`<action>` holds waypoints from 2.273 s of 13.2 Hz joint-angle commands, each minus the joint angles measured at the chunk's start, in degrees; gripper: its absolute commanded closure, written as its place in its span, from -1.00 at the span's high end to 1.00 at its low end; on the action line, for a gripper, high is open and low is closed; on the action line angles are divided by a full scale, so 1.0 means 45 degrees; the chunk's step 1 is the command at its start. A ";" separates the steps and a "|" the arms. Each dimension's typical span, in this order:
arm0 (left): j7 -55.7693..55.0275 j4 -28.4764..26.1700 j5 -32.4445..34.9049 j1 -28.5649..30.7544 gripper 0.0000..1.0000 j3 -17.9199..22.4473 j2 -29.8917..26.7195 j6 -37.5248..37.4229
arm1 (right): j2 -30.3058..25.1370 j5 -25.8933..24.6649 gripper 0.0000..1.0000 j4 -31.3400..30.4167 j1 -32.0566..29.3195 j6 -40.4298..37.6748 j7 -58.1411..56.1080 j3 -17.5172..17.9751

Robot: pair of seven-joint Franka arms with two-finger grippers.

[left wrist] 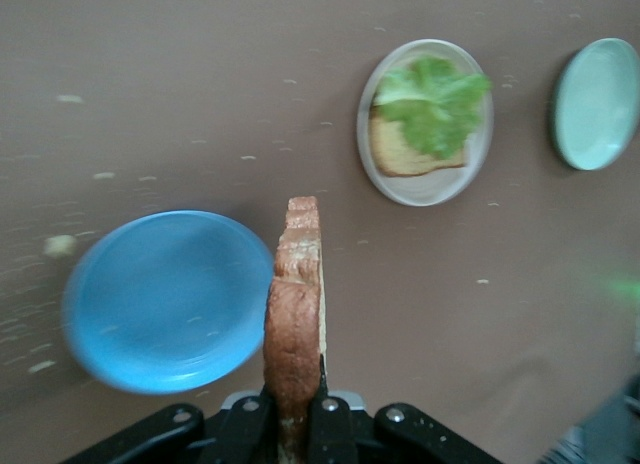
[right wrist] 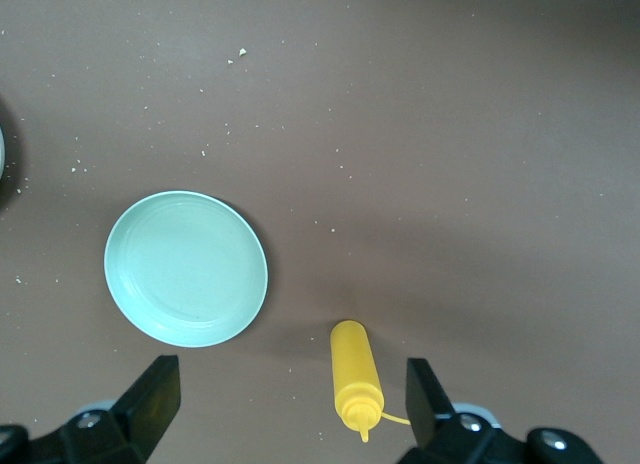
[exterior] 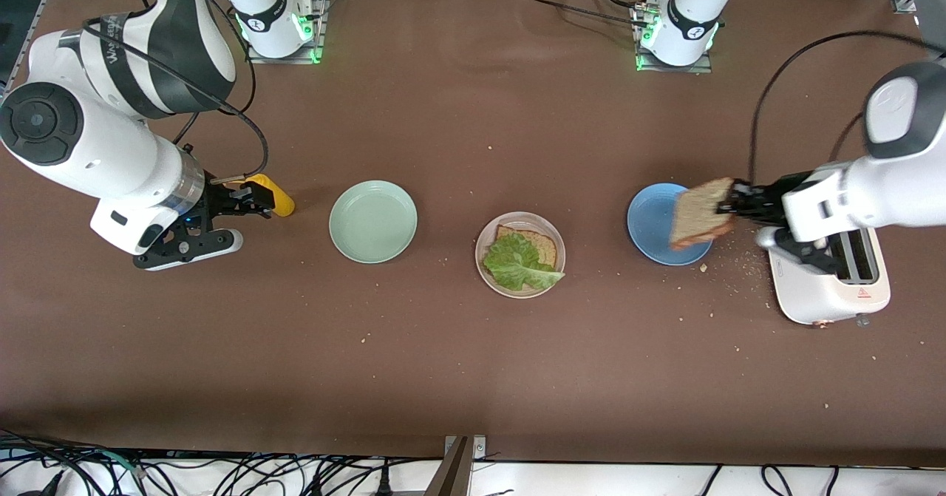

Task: Make sandwich in beige plate with both arms
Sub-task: 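Lift the bread slice and carry it toward the beige plate, then lower the bread onto the lettuce and open the left gripper, then withdraw the left gripper back above the toaster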

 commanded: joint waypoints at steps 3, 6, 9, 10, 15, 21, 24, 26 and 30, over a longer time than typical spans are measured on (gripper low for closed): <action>0.0200 0.0504 -0.3532 -0.0724 -1.00 -0.0019 0.2834 0.1268 | -0.0171 -0.0102 1.00 -0.0015 0.0025 -0.0222 0.0201 0.0026; 0.0550 0.0523 -0.5858 -0.1133 -1.00 0.0000 0.3988 0.1522 | -0.0171 -0.0102 1.00 -0.0015 0.0025 -0.0222 0.0201 0.0026; 0.2111 0.0485 -0.7303 -0.1524 -1.00 0.0001 0.4789 0.2500 | -0.0171 -0.0102 1.00 -0.0015 0.0025 -0.0222 0.0201 0.0026; 0.2482 0.0484 -0.7947 -0.1641 -1.00 0.0001 0.5063 0.2656 | -0.0171 -0.0102 1.00 -0.0015 0.0025 -0.0222 0.0201 0.0026; 0.5409 0.0407 -0.9591 -0.2402 -1.00 0.0001 0.6333 0.4568 | -0.0171 -0.0083 1.00 -0.0016 0.0025 -0.0241 0.0201 0.0026; 0.6509 0.0309 -1.0064 -0.2658 0.99 0.0079 0.6940 0.5157 | -0.0171 -0.0083 1.00 -0.0015 0.0025 -0.0241 0.0201 0.0026; 0.6568 0.0328 -0.9908 -0.2619 1.00 0.0117 0.6765 0.5157 | -0.0171 -0.0083 1.00 -0.0035 0.0025 -0.0241 0.0201 0.0026; 0.6452 0.0328 -0.9111 -0.2542 1.00 0.0157 0.6706 0.5157 | -0.0171 -0.0083 1.00 -0.0035 0.0025 -0.0241 0.0221 0.0026; 0.5713 0.0270 -0.6556 -0.2307 1.00 0.0157 0.6005 0.4963 | -0.0171 -0.0160 1.00 -0.0015 0.0025 -0.0202 0.0221 0.0026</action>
